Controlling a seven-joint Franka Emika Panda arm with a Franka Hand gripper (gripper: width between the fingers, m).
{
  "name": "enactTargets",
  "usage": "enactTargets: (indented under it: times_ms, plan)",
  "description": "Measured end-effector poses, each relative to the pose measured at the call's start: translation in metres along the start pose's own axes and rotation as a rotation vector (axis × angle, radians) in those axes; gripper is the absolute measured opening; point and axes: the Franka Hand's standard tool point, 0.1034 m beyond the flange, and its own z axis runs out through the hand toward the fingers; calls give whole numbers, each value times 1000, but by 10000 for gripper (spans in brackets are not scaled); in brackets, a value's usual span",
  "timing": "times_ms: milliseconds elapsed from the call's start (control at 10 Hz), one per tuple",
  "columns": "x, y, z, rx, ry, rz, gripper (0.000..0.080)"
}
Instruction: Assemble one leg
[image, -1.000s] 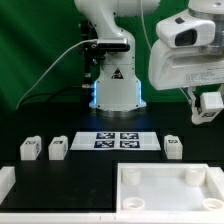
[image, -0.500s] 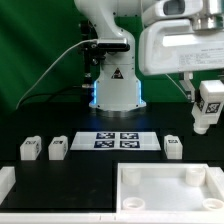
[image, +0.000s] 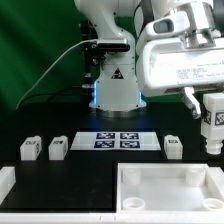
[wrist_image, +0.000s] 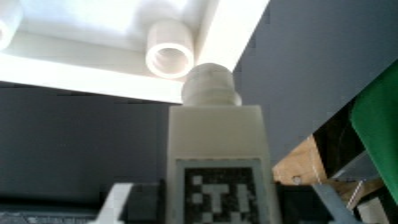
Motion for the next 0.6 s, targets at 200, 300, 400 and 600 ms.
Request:
enactTargets:
  times_ms: [200, 300, 400, 600]
  plan:
    - [12, 7, 13, -10, -1, -1, 292]
    - [22, 10, 23, -8, -13, -1, 292]
    - [30, 12, 32, -7, -9, 5, 292]
    - [27, 12, 51, -4, -14, 24, 292]
